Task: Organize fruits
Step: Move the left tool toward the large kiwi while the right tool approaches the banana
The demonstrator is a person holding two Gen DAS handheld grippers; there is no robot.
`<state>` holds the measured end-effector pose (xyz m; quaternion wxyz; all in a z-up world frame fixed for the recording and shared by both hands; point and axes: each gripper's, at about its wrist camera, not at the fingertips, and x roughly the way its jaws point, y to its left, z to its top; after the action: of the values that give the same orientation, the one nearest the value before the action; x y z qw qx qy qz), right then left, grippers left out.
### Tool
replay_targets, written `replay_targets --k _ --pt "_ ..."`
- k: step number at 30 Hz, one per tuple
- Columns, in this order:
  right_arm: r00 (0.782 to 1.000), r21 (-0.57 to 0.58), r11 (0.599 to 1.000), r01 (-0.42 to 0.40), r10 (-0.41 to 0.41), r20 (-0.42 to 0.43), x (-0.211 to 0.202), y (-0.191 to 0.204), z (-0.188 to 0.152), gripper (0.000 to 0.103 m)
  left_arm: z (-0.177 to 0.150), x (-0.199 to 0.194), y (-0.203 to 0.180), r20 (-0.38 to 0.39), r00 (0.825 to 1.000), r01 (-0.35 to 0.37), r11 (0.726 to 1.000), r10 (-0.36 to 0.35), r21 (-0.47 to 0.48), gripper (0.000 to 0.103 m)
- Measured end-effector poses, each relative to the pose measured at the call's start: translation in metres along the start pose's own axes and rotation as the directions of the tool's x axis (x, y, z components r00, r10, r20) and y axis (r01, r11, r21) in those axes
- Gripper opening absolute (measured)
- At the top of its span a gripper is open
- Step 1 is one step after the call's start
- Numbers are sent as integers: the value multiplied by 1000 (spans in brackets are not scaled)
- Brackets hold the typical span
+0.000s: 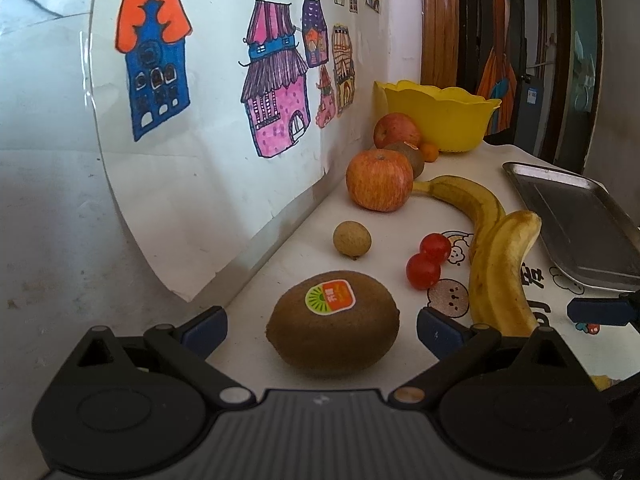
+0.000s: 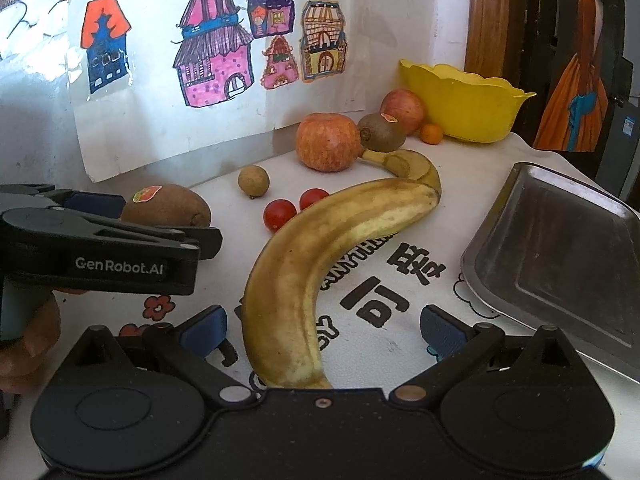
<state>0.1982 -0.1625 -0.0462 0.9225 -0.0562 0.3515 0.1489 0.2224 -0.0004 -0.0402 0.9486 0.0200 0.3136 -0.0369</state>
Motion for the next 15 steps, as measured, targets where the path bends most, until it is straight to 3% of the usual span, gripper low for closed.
replay_targets --k 9,15 --pt "1000 1 1000 -20 20 -4 2 -1 1 102 1 5 -3 -18 1000 7 1000 -7 10 102" --pt "1000 3 1000 -23 23 5 2 0 0 96 1 4 -5 -20 1000 21 1000 -21 13 96"
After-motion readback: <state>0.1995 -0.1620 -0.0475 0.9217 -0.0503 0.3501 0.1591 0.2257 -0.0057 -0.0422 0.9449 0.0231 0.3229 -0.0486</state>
